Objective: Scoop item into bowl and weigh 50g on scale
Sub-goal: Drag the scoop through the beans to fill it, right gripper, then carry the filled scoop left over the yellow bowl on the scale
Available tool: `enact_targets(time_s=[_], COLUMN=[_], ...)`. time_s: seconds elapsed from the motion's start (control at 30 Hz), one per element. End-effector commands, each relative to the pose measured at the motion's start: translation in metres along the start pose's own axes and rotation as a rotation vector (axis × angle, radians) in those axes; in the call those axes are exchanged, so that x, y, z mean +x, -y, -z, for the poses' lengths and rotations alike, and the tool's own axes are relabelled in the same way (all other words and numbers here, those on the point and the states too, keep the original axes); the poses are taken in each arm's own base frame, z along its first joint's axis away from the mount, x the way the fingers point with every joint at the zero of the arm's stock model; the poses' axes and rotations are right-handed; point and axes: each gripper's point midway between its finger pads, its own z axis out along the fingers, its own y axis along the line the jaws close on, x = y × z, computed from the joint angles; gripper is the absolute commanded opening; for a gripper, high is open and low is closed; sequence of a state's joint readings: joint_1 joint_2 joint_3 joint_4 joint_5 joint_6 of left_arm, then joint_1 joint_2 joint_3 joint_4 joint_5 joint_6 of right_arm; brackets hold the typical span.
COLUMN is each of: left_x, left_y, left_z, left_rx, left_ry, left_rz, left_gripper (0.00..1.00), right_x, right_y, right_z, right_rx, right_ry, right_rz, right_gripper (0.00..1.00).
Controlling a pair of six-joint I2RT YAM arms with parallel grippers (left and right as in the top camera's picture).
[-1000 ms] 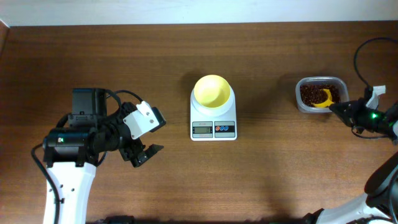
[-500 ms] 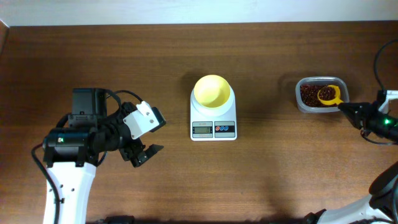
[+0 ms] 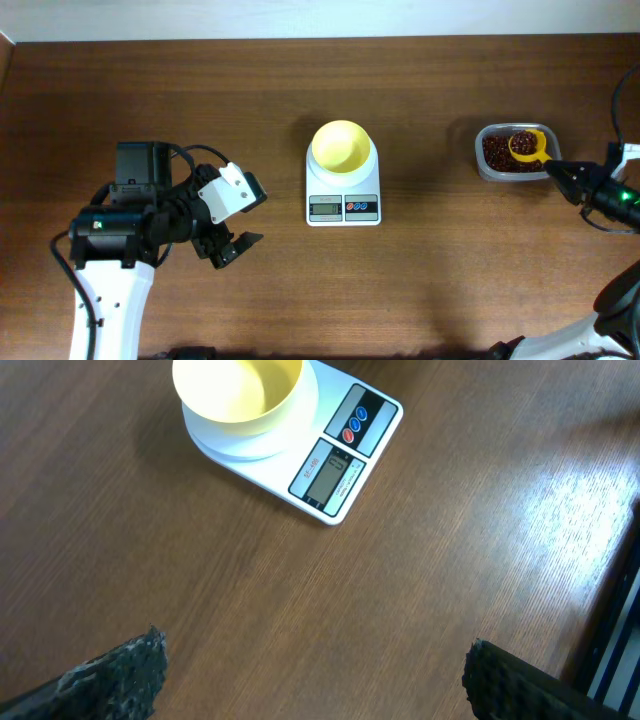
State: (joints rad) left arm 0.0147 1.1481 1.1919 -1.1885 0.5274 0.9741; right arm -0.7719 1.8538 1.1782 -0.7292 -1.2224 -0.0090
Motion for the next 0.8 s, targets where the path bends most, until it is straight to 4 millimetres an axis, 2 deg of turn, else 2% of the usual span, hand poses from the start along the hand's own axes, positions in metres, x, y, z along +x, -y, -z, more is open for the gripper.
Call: enact_targets(time_s=[0.0, 0.33, 0.5, 0.77], left_x=[-0.002, -0.002, -0.002, -0.002], left_y=[0.001, 0.001, 0.001, 0.001], left_z=[0.001, 0.001, 0.001, 0.001], left_rx=[0.007, 0.007, 0.007, 0.007], left_ry=[0.018, 0.018, 0.018, 0.018], left_rz=[-0.011, -0.011, -0.011, -0.011], left_gripper=[0.99, 0.99, 0.99, 0.99], right_x=[-0.001, 0.001, 0.015, 0.053], right_y=[-0.010, -0.025, -0.036, -0.060], right_z=[0.002, 0.000, -0.023, -0.071], right_rx=[-0.087, -0.163, -0.177, -0.207], right_ry=[0.005, -0.003, -0.076, -0.243], right_rz=[0.008, 0.008, 0.028, 0.073], right_gripper=[0.04, 0.04, 0.04, 0.04])
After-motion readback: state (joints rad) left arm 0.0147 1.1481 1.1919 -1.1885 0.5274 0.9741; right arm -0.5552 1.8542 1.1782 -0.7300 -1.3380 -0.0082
